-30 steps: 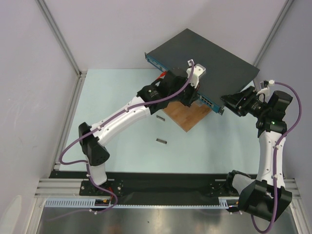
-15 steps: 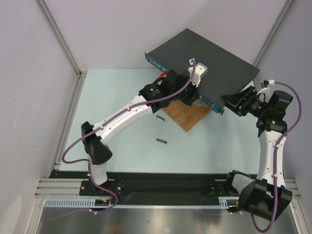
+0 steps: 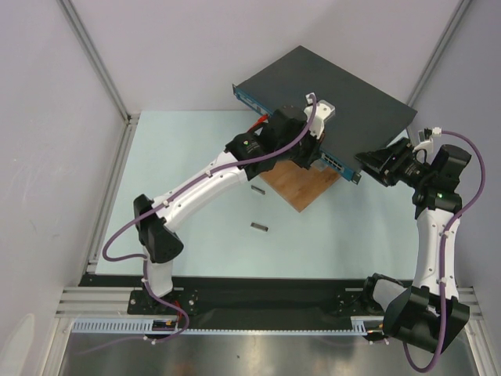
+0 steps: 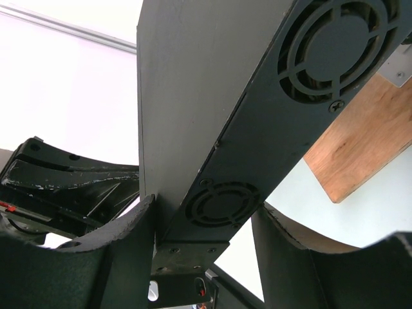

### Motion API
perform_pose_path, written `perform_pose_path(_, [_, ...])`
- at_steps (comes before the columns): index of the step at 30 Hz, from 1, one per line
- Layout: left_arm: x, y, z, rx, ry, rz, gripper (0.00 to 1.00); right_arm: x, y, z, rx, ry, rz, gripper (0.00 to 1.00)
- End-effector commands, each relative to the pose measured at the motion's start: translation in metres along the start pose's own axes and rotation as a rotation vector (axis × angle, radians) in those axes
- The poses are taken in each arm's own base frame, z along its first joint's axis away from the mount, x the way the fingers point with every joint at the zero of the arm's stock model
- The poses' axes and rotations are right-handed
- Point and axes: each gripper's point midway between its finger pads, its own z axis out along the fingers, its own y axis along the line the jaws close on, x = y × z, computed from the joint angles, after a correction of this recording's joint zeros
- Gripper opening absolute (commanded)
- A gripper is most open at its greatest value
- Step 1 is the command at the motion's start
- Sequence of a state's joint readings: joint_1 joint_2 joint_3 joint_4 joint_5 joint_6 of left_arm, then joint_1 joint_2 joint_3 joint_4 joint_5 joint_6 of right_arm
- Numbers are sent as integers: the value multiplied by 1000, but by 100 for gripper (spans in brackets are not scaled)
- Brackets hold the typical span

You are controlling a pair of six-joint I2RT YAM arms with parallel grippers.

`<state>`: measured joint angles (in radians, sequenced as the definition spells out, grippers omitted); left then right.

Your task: Insert the plug into the switch port

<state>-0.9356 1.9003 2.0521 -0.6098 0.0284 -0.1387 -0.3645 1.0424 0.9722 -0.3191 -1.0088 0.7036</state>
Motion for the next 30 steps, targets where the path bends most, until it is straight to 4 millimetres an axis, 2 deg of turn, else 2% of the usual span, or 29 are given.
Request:
perform_pose_path(1, [-64, 16, 31, -52, -272, 21, 0, 10, -2, 5, -40, 55, -159, 0])
perform_pose_path(4, [-66, 13, 30, -26, -279, 42, 0, 8, -3, 5, -37, 54, -158, 0])
perform_pose_path(6, [-67, 7, 21, 5, -272, 64, 1, 7, -4, 6, -34, 52, -158, 0])
perform_pose_path(8, [-62, 2, 11, 34, -249, 93, 6, 3, -3, 6, -32, 46, -169, 0])
perform_pose_path(10, [-51, 0, -8, 50, -234, 116, 13, 0, -5, 6, -25, 33, -179, 0])
perform_pose_path(11, [-63, -2, -34, 54, -280, 140, 16, -2, -5, 6, -22, 30, -180, 0])
perform_pose_path(12, [-40, 1, -33, 55, -233, 142, 18, -4, -5, 6, -24, 28, -184, 1])
perform_pose_path(13, [-36, 1, -42, 60, -237, 141, 25, -6, -6, 5, -18, 20, -185, 2])
perform_pose_path(14, [-45, -1, -69, 83, -278, 145, 28, -8, -5, 4, -18, 15, -197, 4])
perform_pose_path(15, [-25, 1, -72, 100, -245, 169, 32, -9, -5, 4, -16, 11, -201, 10])
perform_pose_path(16, [-22, 5, -81, 114, -246, 168, 41, -10, -5, 2, -14, 6, -204, 16])
perform_pose_path(17, [-24, -3, -104, 165, -268, 181, 46, -12, -5, 1, -13, 2, -212, 23])
perform_pose_path(18, [-8, -1, -107, 176, -236, 175, 49, -12, -5, 1, -12, -2, -218, 39])
perform_pose_path(19, [1, 6, -114, 169, -206, 171, 55, -13, -5, 0, -10, -4, -219, 47])
perform_pose_path(20, [2, 10, -126, 152, -210, 188, 57, -13, -6, -1, -8, -6, -223, 54])
perform_pose_path(21, [19, 19, -125, 127, -170, 184, 58, -13, -6, -1, -7, -7, -224, 65])
perform_pose_path(22, [28, 31, -128, 87, -153, 179, 58, -14, -7, -1, 0, -13, -227, 70])
perform_pose_path(23, [31, 41, -140, 40, -162, 179, 57, -15, -7, -3, 7, -21, -229, 75])
perform_pose_path(24, [55, 60, -136, -36, -116, 154, 57, -15, -5, -3, 8, -24, -235, 84])
perform_pose_path(25, [61, 78, -140, -98, -118, 129, 56, -16, -6, -4, 16, -30, -240, 88])
perform_pose_path(26, [65, 86, -150, -138, -134, 82, 55, -16, -5, -5, 19, -34, -241, 91])
perform_pose_path(27, [90, 104, -148, -210, -91, 50, 54, -18, -3, -7, 20, -41, -249, 99])
perform_pose_path(29, [103, 119, -155, -296, -105, -88, 50, -20, 1, -10, 27, -55, -258, 100])
perform_pose_path(30, [122, 124, -153, -328, -75, -128, 49, -23, 2, -13, 31, -66, -262, 100])
